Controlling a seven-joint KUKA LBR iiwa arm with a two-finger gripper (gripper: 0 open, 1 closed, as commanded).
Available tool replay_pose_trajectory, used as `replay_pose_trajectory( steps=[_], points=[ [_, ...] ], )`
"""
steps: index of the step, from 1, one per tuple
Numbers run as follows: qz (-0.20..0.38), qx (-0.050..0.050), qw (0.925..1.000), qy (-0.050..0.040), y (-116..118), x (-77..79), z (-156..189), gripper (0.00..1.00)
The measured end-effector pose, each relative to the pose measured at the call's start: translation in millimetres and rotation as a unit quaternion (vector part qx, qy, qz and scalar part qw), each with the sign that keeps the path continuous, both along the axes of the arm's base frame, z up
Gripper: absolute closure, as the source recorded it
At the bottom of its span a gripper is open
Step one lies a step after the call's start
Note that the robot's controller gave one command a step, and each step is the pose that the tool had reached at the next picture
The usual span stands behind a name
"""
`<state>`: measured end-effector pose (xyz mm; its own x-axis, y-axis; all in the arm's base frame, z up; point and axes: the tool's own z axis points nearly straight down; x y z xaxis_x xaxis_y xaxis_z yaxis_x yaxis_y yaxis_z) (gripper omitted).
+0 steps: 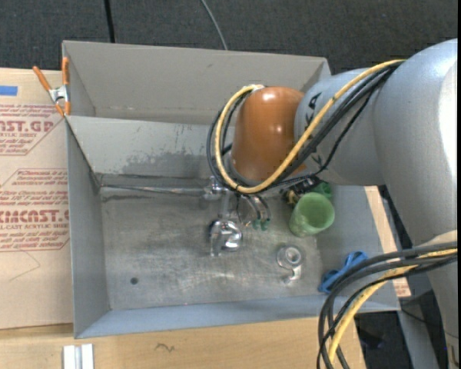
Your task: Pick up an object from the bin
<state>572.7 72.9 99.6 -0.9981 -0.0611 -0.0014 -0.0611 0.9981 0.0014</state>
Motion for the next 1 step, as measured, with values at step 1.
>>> replay_pose_trajectory(
  steps=[1],
  points=[
    [0.002,0.001,1.0000,-0.0014,-49.0,7.8,-27.9,0.00]
  ],
)
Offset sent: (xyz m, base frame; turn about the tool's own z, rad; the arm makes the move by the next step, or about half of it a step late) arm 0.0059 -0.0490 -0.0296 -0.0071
